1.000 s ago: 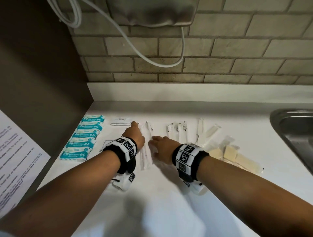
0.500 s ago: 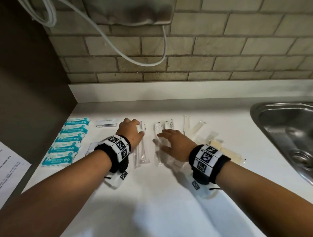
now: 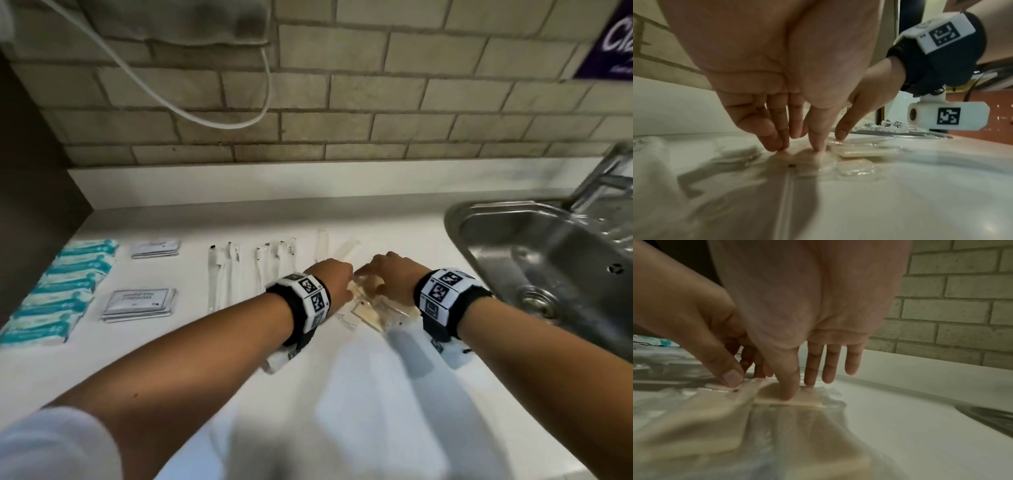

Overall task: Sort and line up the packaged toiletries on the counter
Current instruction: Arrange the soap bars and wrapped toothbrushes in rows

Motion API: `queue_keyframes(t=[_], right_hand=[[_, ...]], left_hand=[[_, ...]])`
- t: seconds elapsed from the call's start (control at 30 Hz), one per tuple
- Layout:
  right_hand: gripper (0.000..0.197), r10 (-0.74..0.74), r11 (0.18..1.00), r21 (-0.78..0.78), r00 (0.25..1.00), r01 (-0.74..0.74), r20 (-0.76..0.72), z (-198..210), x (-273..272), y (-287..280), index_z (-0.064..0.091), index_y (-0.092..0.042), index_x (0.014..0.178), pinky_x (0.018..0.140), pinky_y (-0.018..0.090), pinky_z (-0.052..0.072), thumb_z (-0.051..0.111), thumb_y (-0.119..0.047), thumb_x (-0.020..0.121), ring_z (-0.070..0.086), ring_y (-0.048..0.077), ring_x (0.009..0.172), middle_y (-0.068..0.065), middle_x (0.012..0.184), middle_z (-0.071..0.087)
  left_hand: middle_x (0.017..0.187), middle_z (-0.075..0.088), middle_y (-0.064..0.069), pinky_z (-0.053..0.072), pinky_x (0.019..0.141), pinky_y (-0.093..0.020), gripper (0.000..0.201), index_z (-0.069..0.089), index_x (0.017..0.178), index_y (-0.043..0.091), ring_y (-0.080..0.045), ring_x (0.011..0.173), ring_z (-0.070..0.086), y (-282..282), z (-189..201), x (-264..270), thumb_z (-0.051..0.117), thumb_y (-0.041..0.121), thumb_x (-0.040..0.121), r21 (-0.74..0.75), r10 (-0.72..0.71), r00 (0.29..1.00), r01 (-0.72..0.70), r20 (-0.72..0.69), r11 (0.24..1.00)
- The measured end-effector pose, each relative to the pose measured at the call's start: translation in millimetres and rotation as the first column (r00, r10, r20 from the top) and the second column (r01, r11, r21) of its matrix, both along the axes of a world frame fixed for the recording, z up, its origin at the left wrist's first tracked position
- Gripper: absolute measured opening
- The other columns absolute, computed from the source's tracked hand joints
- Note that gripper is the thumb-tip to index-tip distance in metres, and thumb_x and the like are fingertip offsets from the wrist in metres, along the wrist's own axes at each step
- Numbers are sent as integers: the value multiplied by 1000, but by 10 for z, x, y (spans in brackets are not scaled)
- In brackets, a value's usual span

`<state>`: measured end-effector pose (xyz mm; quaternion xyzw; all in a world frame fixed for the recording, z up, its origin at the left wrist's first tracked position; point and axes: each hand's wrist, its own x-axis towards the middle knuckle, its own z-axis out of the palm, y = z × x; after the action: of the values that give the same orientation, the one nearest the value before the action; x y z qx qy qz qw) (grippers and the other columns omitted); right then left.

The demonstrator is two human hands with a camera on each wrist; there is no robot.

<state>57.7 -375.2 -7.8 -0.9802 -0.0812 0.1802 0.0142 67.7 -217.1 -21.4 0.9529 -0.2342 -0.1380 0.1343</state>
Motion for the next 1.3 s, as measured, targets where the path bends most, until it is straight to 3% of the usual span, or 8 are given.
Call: queue_keyframes(t=[0.3, 0.47, 0.6, 0.73, 0.83, 0.93, 1.1, 1.3], right_hand=[[27, 14, 999, 38, 995, -18, 95, 52, 122, -135, 58, -23, 106, 91, 36, 47, 68, -32, 82, 48, 21, 113, -1, 118, 55], [20, -108, 960, 268, 990, 79, 95, 201, 116, -298, 53, -20, 87, 67, 27, 44, 72, -26, 82, 57, 19, 80, -3, 88, 60], [26, -196, 906, 374, 980, 196, -38, 248, -21, -489, 58, -20, 94, 65, 24, 45, 77, -28, 78, 61, 11, 68, -4, 77, 69], [35, -223, 926, 264, 954, 271, -198, 105, -139, -595, 64, -19, 98, 67, 25, 45, 81, -34, 72, 60, 9, 60, -3, 65, 69], [56, -252, 944, 176, 954, 280, -165, -14, -190, -566, 59, -19, 121, 80, 28, 48, 79, -38, 73, 63, 13, 83, -3, 90, 69], [74, -244, 962, 98, 961, 257, -127, -11, -233, -492, 50, -19, 134, 92, 31, 47, 77, -46, 71, 59, 20, 110, 0, 122, 62], [64, -216, 976, -4, 970, 216, -111, 67, -266, -381, 61, -15, 122, 89, 33, 51, 75, -51, 70, 59, 23, 108, 3, 118, 62], [52, -280, 950, 100, 948, 297, -150, 114, -294, -329, 60, -5, 115, 71, 28, 46, 79, -26, 71, 57, 21, 86, 7, 108, 66]], left_hand=[[99, 65, -10, 50, 70, -32, 38, 63, 98, 8, -29, 90, 65, -58, -47, 189, 67, 44, 85, 172, 97, 995, -90, -34, 981], [111, 62, -6, 48, 73, -29, 31, 55, 110, 15, -27, 98, 62, 16, -69, 238, 68, 30, 86, -81, 194, 976, -202, -99, 976], [112, 62, 2, 45, 79, -25, 29, 60, 105, 22, -18, 101, 60, 79, 89, 283, 74, 29, 81, -327, 173, 973, -216, -154, 920], [109, 68, 2, 56, 76, -26, 22, 65, 92, 25, -17, 98, 66, 59, 239, 167, 81, 21, 77, -413, -54, 915, -127, -399, 902], [100, 71, 1, 57, 80, -31, 23, 71, 92, 18, -22, 97, 68, -40, 123, 37, 83, 12, 73, -359, -138, 836, -74, -531, 930], [99, 65, 7, 55, 86, -35, 35, 70, 97, 27, -21, 96, 65, -163, -10, -22, 82, 32, 64, -163, -168, 929, 119, -330, 979], [118, 37, 1, 49, 94, -39, 81, 52, 134, 19, -26, 103, 57, -259, -96, -2, 84, 47, 64, 71, -151, 975, 165, -162, 984], [118, 38, 4, 44, 90, -34, 60, 63, 111, 22, -17, 107, 34, -237, -108, -39, 81, 53, 63, 133, -270, 963, 266, 14, 955]])
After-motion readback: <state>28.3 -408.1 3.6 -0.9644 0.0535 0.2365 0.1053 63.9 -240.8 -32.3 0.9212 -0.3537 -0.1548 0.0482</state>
